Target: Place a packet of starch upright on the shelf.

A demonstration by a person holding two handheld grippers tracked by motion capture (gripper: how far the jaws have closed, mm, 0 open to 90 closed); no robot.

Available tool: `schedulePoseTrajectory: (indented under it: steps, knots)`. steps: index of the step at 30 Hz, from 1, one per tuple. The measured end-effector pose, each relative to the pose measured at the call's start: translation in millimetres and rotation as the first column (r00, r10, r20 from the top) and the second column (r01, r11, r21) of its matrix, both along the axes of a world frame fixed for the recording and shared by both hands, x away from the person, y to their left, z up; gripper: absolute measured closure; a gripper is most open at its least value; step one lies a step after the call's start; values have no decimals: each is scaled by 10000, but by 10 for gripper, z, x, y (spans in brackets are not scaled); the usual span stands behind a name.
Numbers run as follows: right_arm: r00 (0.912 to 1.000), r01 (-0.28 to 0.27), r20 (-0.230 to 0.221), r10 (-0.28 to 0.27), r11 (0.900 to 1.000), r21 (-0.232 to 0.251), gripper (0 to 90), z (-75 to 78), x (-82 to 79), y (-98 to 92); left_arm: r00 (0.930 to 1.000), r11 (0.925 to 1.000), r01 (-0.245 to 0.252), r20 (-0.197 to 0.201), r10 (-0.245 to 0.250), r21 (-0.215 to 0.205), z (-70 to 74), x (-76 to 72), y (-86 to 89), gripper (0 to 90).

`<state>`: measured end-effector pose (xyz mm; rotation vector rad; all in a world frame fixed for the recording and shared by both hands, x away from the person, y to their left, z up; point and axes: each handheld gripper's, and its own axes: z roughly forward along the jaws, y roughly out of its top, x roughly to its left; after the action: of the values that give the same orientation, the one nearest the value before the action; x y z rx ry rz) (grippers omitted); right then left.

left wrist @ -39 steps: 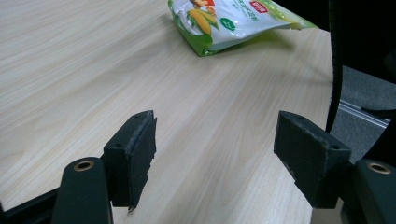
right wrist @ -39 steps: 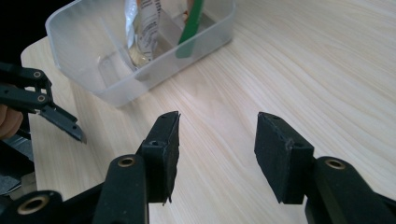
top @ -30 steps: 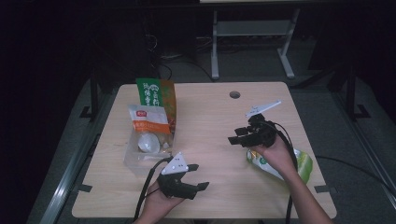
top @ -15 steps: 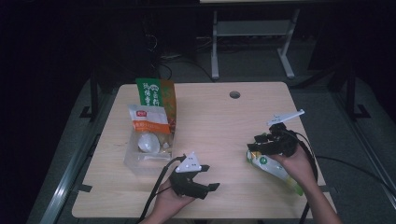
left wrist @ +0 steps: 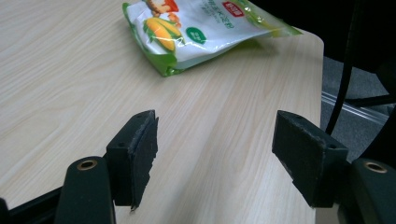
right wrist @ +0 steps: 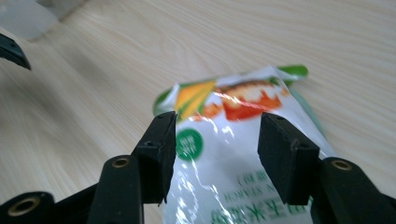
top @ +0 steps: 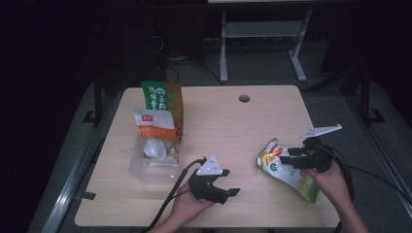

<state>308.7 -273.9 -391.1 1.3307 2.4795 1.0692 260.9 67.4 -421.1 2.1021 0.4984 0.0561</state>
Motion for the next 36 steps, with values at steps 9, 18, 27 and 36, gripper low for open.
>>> schedulePoseTrajectory:
  steps: [9, 18, 27, 36]
  knots:
    - [9971, 746, -134, -753, 9963, -419, 439, -128, -94, -280, 9998, 9998, 188, -118, -188, 40, -45, 79, -165, 335]
    - [9898, 1401, -164, -1418, 9868, -814, 416, -221, -217, -536, 9989, 9990, 456, -55, -456, 32, -24, 276, -448, 425]
    - [9761, 2063, -525, -2109, 9751, -818, 383, -332, -325, -735, 9982, 9980, 580, -155, -576, 246, -114, 489, -818, 492]
    - [9765, 1999, -652, -2054, 9764, -819, 391, -433, -235, -650, 9988, 9981, 469, -131, -464, 400, -99, 514, -777, 454]
